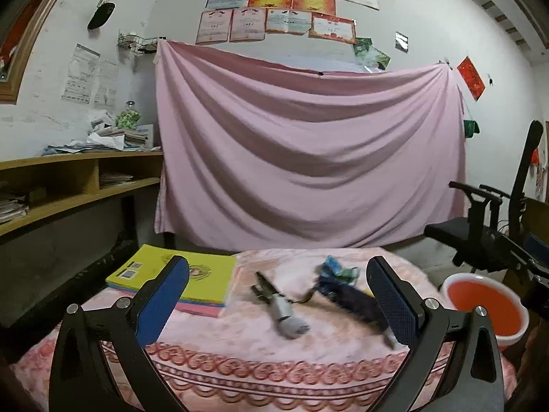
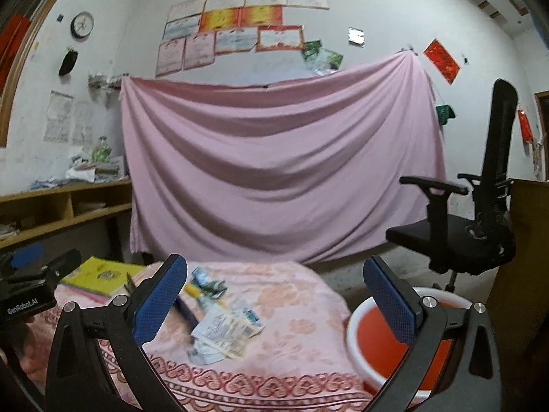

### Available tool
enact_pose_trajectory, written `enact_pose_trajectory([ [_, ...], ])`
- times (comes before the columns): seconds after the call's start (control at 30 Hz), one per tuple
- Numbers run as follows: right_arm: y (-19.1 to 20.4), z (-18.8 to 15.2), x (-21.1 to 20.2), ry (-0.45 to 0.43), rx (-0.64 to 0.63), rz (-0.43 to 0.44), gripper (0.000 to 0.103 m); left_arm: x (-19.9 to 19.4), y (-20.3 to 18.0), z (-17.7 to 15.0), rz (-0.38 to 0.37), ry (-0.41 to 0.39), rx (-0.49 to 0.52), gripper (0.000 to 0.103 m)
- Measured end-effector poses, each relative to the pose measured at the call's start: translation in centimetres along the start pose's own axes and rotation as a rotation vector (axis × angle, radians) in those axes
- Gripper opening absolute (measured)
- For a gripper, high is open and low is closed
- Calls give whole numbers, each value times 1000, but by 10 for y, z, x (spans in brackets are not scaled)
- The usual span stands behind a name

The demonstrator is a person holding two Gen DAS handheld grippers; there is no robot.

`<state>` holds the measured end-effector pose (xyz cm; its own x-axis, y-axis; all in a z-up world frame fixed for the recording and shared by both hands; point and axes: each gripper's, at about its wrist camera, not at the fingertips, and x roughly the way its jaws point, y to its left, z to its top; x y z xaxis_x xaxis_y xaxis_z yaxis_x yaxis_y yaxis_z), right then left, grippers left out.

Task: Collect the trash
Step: 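Move both tools back over the trash on the table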

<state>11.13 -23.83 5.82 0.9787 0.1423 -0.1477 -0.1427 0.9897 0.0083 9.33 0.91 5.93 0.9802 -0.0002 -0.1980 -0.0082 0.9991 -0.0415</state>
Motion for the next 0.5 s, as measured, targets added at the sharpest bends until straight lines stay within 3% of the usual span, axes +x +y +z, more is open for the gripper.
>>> enact_pose_trajectory([
  [0.2,13,-12,23,73,-21,-1,103,18,11,-13,22,44,-11,101],
  [0.5,16,-21,70,255,25,-43,103,56,16,-16,-2,160,-17,101],
])
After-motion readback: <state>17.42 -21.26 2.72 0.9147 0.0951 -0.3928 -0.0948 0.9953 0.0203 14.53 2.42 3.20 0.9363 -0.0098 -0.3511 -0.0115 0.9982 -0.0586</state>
